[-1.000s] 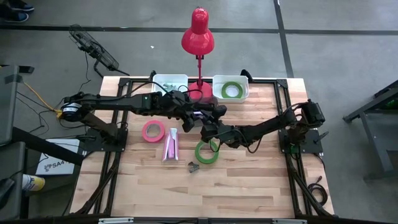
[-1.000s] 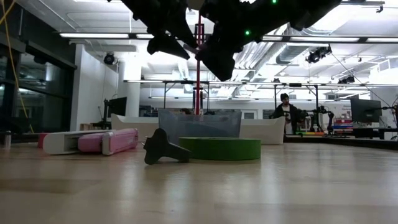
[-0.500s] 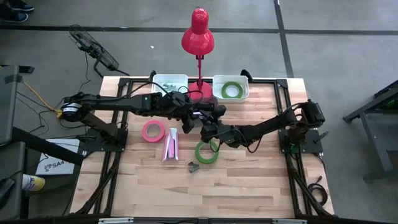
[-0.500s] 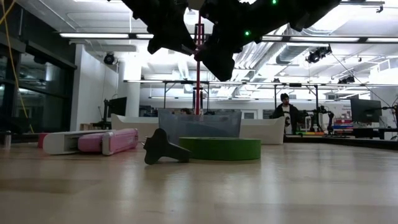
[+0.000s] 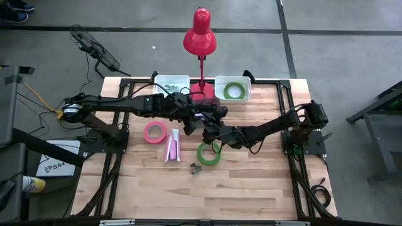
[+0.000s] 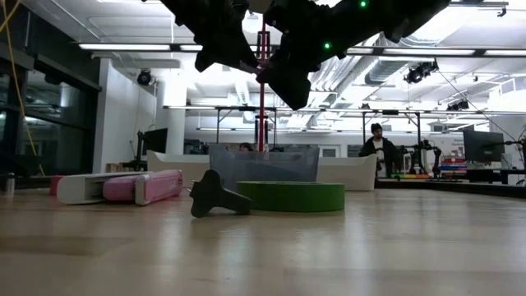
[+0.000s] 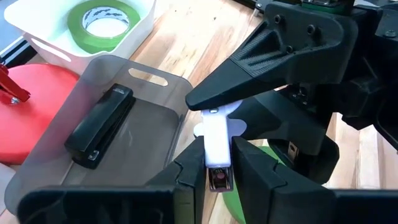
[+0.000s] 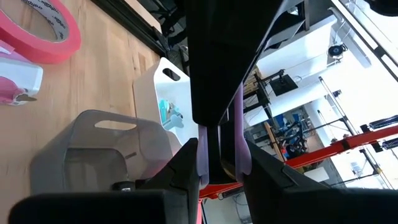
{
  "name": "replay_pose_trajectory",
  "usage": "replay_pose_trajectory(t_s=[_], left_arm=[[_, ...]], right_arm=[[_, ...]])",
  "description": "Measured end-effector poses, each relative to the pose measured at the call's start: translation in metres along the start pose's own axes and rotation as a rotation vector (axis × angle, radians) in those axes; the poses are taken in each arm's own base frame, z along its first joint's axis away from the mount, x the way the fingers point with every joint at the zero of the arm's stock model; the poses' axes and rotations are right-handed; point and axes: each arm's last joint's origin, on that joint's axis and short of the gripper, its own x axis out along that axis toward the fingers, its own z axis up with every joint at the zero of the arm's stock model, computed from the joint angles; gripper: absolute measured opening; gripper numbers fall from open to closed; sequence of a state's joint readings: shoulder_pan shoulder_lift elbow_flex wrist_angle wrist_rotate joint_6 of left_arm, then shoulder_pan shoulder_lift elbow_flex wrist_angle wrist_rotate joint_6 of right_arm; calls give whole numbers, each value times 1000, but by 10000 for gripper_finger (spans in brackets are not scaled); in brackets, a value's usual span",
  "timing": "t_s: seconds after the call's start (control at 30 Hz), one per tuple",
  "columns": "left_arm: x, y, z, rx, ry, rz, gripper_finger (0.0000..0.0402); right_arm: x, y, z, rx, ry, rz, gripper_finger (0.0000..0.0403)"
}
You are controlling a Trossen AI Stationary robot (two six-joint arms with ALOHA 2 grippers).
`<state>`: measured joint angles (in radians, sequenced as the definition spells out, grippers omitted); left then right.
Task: Pick and place Stapler, Stapler remover, tape
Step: Put the purple staple remover into the left white bin
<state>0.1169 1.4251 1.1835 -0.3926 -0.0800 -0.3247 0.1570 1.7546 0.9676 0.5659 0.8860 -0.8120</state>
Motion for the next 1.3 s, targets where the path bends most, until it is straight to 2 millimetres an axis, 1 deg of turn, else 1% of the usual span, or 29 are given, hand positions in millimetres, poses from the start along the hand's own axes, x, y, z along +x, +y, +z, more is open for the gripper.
replay_pose_trajectory(t_s=[0.07, 0.17, 0.57, 0.63, 0.8, 0.9, 1.03, 1.17, 1.3], left_arm=[[0, 0, 0, 6, 0, 0, 59], [0, 0, 0, 0, 0, 0, 33], [0, 0, -1, 7, 9, -6, 32], [0, 0, -1, 17, 11, -7, 32], [0, 1, -1, 33, 14, 7, 31], [0, 1, -1, 32, 14, 7, 31], [0, 2, -2, 30, 22, 29, 31], [-1, 4, -3, 28, 17, 81, 31], [-1, 7, -7, 35, 48, 151, 31]], right_arm=[[0, 0, 0, -1, 0, 0, 80], [0, 0, 0, -6, 3, 0, 80], [0, 1, 0, -7, 1, 5, 82], [0, 1, 0, -6, -1, 8, 102], [-1, 1, 0, -5, -8, 17, 176], [-1, 1, 0, -6, 5, 4, 203], [-1, -1, -2, -10, 62, -52, 221], [-2, -5, -3, -6, 133, -124, 223], [-3, -8, -6, 12, 213, -198, 223]])
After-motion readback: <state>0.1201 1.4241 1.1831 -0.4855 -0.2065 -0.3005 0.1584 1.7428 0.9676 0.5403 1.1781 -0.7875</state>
